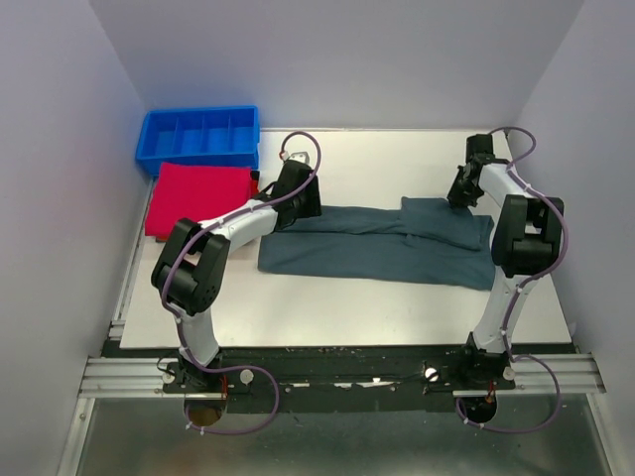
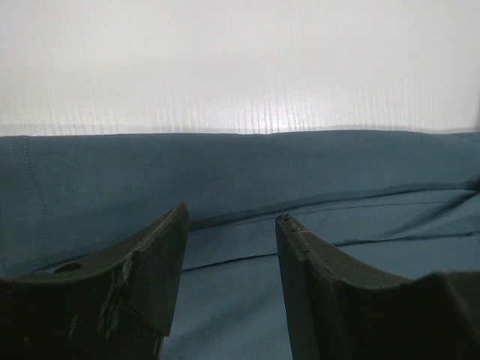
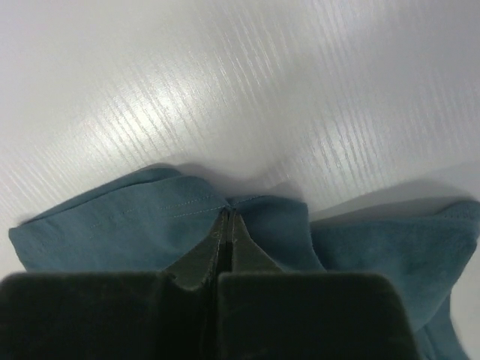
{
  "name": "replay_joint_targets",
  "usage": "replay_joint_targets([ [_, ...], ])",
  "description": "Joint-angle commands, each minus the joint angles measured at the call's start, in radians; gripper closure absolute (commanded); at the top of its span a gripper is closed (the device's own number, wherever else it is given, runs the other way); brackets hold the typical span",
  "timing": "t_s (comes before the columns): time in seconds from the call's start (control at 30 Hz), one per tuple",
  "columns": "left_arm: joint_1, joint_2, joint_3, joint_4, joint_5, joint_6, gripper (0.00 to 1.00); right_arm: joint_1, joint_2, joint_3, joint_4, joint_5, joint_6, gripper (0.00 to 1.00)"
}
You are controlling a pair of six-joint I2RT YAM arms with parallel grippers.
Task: Fold and stack the t-shirts
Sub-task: Fold the other side of the tshirt into a rectangle
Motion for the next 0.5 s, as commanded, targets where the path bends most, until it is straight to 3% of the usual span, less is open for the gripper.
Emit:
replay_joint_targets([
  [0.0,-0.004,0.004,0.009,-0.01,0.03,0.011,0.37,0.007,-0.059,-0.02,-0.019,0.008,-0.014,0.99],
  [0.23,-0.004,-0.01,0.006,-0.01,0.045,0.014,0.37,0.01,-0.163,-0.051,-0.026,0.008,-0.021,0.99],
  [0.47,-0.022,0.033,0.049,-0.041,0.1,0.019,0.38,0.014,-0.355,-0.25,0.019,-0.01,-0.008,0.99],
])
